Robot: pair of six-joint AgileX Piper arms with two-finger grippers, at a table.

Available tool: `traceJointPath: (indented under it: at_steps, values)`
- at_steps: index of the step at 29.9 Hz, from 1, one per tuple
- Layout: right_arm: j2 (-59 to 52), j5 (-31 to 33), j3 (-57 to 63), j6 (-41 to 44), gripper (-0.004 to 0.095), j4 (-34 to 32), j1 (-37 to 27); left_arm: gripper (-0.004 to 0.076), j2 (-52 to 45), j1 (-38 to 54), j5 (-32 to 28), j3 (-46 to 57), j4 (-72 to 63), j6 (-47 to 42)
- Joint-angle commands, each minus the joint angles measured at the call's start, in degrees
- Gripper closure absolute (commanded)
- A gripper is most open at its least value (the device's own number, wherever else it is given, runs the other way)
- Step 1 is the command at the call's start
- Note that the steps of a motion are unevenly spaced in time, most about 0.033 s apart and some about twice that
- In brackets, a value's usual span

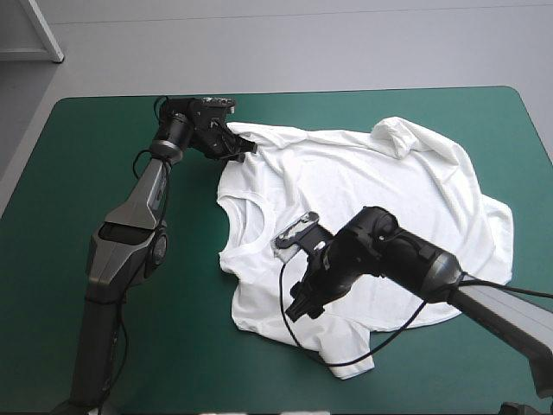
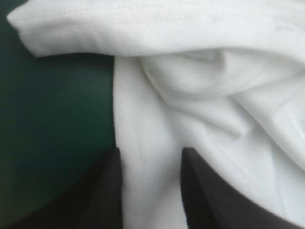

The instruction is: Fold the cloth

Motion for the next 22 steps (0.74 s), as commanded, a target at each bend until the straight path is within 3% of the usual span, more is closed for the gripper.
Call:
traceJointPath:
  at_steps: [1, 3, 4, 9, 17, 22]
  values:
    - [-2.3, -2.0, -1.2, 1.4, 0.0265, -1.6, 5.0, 0.0624, -1.8, -1.8, 4.8, -0.7, -3.0, -0.1]
    - [-2.3, -3.3, -1.1, 2.9, 0.0265, -4.3, 8.6, 0.072, -1.6, -2.5, 4.8, -0.7, -1.9, 0.9]
    - [-2.3, -3.9, -1.1, 3.6, 0.0265, -5.1, 9.9, 0.0731, -1.6, -2.8, 4.8, -0.7, -1.1, 0.9]
    - [-0.4, -5.8, -1.0, 6.1, 0.0265, -10.1, 15.7, 0.0734, -1.8, -2.9, 4.8, -0.9, 0.3, 0.9]
    - [7.2, -9.3, 1.2, 6.1, 0.0266, -11.6, 16.2, 0.0734, -2.3, -2.8, 4.8, -0.9, 0.2, 0.9]
    - [12.5, -12.7, 1.2, 6.1, 0.0325, -13.4, 16.2, 0.0734, -3.1, -2.7, 4.8, -0.9, 0.6, 0.9]
